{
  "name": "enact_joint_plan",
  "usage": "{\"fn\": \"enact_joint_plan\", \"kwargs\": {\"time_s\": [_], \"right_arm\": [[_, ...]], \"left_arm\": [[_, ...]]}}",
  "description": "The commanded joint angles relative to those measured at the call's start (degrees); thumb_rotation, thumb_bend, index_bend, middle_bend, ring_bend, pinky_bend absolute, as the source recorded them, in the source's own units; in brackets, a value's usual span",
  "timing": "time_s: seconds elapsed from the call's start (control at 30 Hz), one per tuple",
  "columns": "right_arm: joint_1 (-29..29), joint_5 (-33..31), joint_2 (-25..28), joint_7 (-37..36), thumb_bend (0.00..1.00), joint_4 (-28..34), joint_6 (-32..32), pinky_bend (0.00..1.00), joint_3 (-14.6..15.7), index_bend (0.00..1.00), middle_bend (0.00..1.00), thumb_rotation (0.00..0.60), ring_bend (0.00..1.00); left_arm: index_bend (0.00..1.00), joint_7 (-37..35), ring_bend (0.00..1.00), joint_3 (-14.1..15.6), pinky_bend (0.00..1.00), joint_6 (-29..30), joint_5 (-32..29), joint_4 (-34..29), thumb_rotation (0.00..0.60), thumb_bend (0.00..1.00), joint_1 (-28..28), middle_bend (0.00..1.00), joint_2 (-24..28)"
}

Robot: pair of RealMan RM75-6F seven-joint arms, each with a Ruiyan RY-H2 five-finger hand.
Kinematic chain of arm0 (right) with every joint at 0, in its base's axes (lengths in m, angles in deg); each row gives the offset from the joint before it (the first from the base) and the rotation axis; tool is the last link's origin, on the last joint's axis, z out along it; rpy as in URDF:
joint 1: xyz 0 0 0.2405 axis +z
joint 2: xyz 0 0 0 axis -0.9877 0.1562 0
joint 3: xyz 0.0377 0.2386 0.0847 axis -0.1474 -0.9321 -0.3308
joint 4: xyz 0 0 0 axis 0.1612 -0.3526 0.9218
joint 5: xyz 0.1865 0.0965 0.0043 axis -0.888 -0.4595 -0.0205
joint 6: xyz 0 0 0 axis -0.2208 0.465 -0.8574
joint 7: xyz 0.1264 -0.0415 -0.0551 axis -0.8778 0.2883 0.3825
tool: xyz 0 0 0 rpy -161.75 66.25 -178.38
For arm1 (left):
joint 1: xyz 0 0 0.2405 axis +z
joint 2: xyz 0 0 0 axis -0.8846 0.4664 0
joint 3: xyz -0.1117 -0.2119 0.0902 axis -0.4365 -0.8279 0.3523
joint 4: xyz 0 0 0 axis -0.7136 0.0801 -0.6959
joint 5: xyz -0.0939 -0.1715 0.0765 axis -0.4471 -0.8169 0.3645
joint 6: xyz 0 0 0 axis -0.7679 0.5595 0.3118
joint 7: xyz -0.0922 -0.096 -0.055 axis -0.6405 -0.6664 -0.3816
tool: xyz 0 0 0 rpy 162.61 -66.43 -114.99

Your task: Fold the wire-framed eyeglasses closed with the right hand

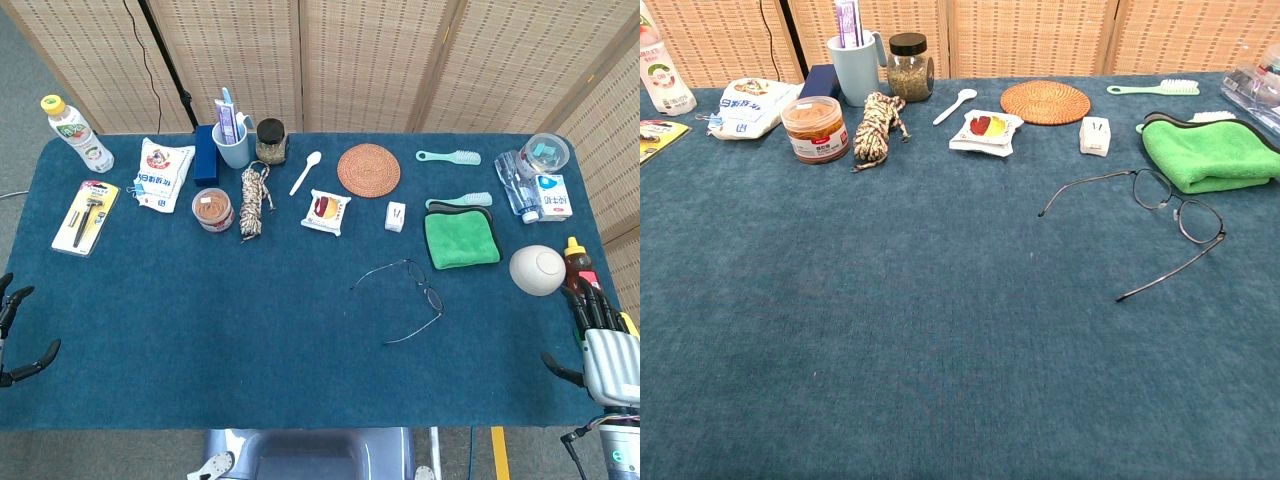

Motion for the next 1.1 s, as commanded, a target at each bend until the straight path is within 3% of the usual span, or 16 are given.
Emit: {"fn": "enact_joint_plan", "kwargs": {"time_s": [0.03,1.1], "right_arm": [[-0.01,-0.05,0.02,0.05,0.21,0.01,-0.04,0.17,0.02,0.11,0.01,0.600,0.03],[1.57,-0.30,-0.08,1.53,0.22,0.94,-3.11,0.14,0.34,0.13,0.01,0.600,0.01]], "left_arm": [[0.17,0.01,0.06,0.02,0.03,-0.08,-0.01,0.08,0.345,0.25,-0.03,0.01,-0.03],[0.17,0.93,0.06,-0.47,0.03,-1.81,-0.13,-0.31,0.345,0.25,-1.53,0.01,-0.19]]}}
